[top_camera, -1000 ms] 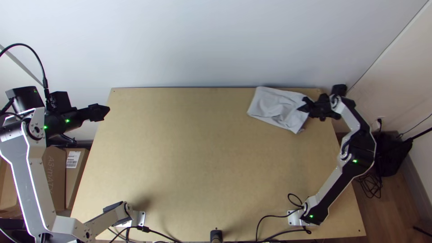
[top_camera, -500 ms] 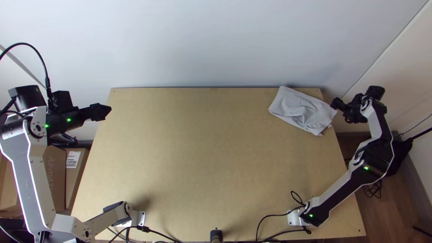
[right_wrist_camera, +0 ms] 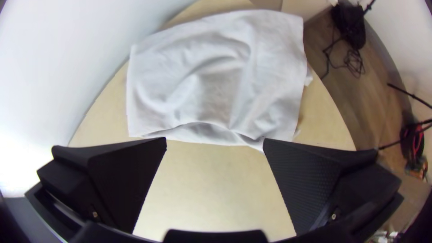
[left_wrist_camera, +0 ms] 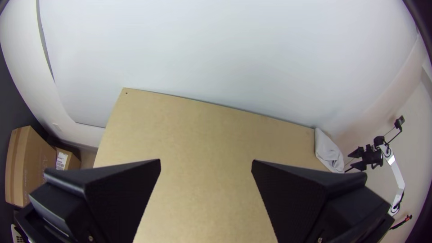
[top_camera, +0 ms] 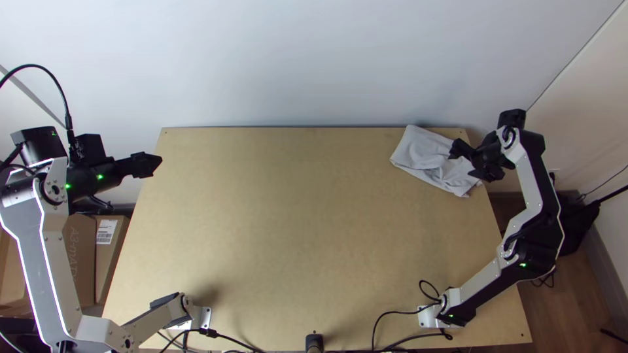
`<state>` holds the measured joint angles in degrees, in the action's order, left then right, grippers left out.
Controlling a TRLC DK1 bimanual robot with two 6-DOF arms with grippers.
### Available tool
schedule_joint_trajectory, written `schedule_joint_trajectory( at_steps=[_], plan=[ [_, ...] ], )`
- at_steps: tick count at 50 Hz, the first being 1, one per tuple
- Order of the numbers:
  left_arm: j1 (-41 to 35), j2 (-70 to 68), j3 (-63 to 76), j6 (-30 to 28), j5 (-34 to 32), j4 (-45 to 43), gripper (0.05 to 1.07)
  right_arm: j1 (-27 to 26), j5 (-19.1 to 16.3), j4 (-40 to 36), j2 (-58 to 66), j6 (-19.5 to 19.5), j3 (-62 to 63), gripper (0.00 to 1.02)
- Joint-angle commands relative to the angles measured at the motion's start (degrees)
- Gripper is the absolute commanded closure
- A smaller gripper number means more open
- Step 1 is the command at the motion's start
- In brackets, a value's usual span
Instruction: Fold the t-shirt
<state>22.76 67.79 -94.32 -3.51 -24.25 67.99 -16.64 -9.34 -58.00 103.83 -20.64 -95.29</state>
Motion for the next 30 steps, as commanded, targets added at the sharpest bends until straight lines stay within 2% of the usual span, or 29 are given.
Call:
schedule_joint_trajectory(
  at_steps=[1, 4, 9, 25, 30],
  plan=[
    [0.6, -2.0, 1.9, -1.0, -0.6, -0.1, 0.10, -0.3, 2.3, -2.2, 1.9, -5.4, 0.5, 0.04],
    [1.3, -2.2, 2.3, -1.5, -0.6, -0.1, 0.10, -0.5, 4.2, -2.2, 2.4, -6.4, 1.2, 0.04],
    [1.9, -2.3, 2.8, -2.1, -0.6, -0.1, 0.10, -0.8, 5.6, -2.4, 2.7, -7.2, 2.8, 0.04],
    [2.5, -2.3, 2.9, -2.9, -0.7, -0.2, 0.10, -2.7, 7.4, -3.0, 6.1, -8.4, 6.6, 0.04],
    [2.5, -2.3, 2.9, -3.0, -0.7, -0.2, 0.10, -2.9, 7.5, -1.2, 6.8, -8.1, 7.7, 0.10]
  ],
)
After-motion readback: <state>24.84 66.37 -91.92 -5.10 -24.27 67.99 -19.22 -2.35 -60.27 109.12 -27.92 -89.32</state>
